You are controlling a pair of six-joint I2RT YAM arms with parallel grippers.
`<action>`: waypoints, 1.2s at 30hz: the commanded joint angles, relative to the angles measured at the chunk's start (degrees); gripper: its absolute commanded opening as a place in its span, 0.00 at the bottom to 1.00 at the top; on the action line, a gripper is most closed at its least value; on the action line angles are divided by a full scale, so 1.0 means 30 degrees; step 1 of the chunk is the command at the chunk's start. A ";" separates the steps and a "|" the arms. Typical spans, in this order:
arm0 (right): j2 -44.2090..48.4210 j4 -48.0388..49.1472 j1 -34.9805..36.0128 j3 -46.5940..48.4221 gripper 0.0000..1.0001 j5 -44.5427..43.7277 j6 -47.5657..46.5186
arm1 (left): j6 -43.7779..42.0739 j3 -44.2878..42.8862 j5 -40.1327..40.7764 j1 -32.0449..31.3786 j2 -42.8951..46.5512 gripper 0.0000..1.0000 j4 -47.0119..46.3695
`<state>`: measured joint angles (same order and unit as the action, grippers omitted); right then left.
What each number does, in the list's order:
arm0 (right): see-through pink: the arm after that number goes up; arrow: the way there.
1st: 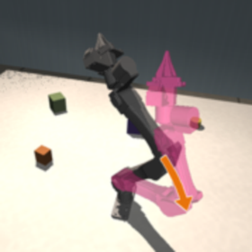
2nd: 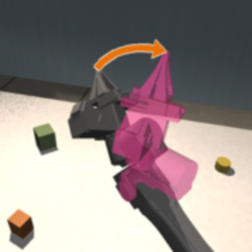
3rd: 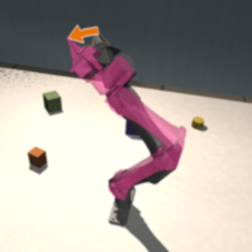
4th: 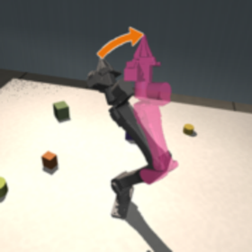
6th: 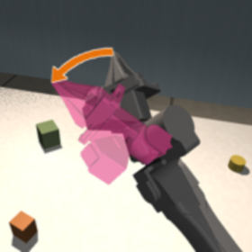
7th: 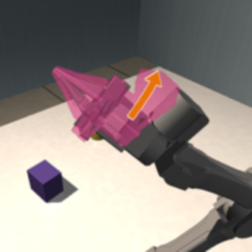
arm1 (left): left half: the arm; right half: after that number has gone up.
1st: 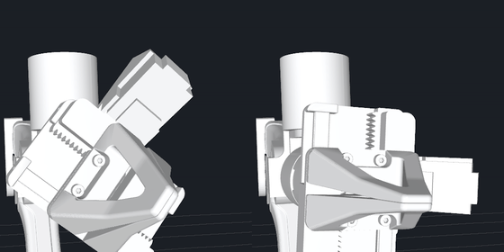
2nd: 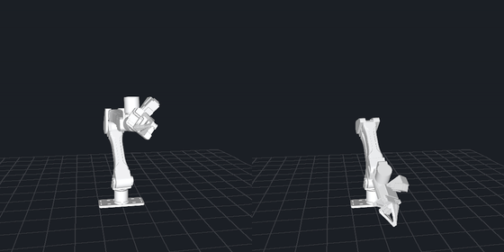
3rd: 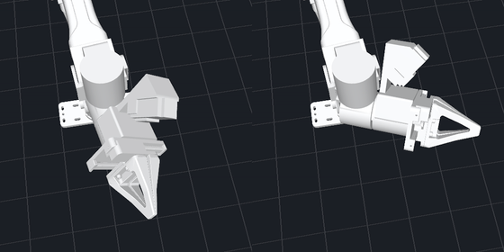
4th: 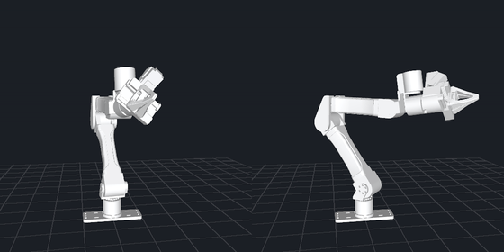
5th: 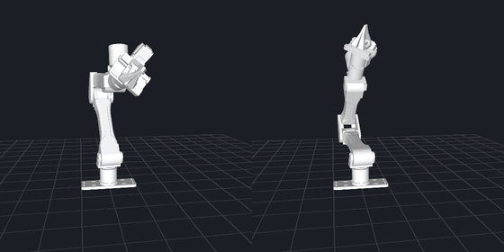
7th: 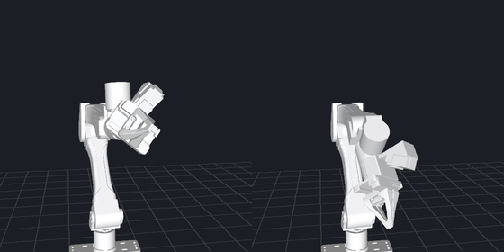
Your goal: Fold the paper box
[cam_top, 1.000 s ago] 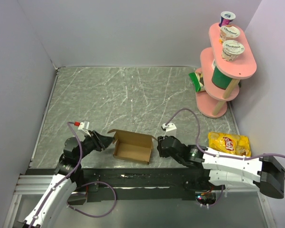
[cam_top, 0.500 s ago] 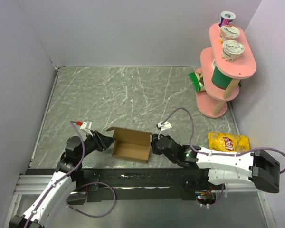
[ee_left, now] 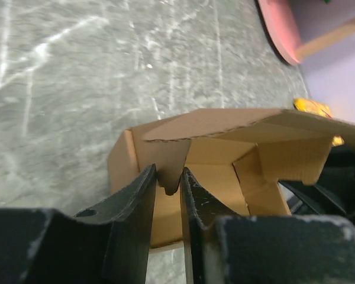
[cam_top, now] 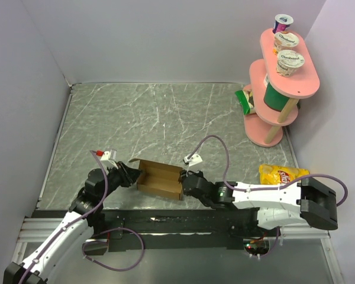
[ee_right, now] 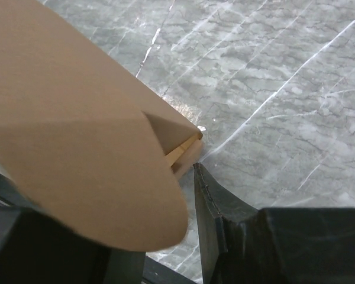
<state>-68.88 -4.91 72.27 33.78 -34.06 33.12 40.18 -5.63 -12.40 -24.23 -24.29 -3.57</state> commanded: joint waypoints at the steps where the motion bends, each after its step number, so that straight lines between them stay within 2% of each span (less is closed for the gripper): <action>1: -0.0242 -0.0327 0.0255 0.0751 0.40 -0.0980 0.0267 | 0.0666 -0.0557 0.2141 -0.0156 0.0392 0.30 0.1016; 9: -0.0126 -0.1293 0.1074 0.0898 0.43 -0.1476 0.0238 | 0.0640 -0.0526 0.2289 -0.0390 0.0218 0.27 0.0809; 12: 0.0457 -0.1441 0.1893 0.0811 0.55 -0.1624 -0.0228 | -0.0063 -0.0877 0.2552 -0.0537 0.0014 0.25 0.1102; 13: 0.0635 -0.1586 0.2157 0.0781 0.66 -0.1827 -0.0579 | -0.0442 -0.1052 0.2640 -0.0566 -0.0046 0.25 0.1132; 16: 0.1338 -0.2606 0.3446 0.0898 0.84 -0.2091 -0.0759 | -0.0855 -0.1112 0.2524 -0.0683 -0.0251 0.25 0.1075; 18: 0.1980 -0.3225 0.4354 0.0899 0.87 -0.2385 -0.0438 | -0.1001 -0.1200 0.2670 -0.0800 -0.0368 0.25 0.1103; 22: 0.3504 -0.4253 0.6140 0.0403 0.86 -0.2913 -0.0464 | -0.1265 -0.1230 0.2465 -0.0918 -0.0427 0.25 0.0898; 28: 0.6082 -0.2641 0.8978 -0.0538 0.81 -0.1740 -0.2897 | -0.1383 -0.1258 0.2406 -0.1181 -0.0778 0.25 0.0752; 32: 0.8217 -0.2438 0.9631 0.0106 0.70 -0.2267 -0.3597 | -0.1354 -0.1317 0.2611 -0.1415 -0.1071 0.25 0.0781; 36: 0.8666 -0.0709 0.9251 0.1447 0.67 -0.2878 -0.4919 | -0.1324 -0.1376 0.2874 -0.1504 -0.1043 0.25 0.0839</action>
<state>-44.47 -13.06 100.82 32.69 -38.63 22.87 37.04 -7.49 -4.67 -28.25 -27.24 -0.62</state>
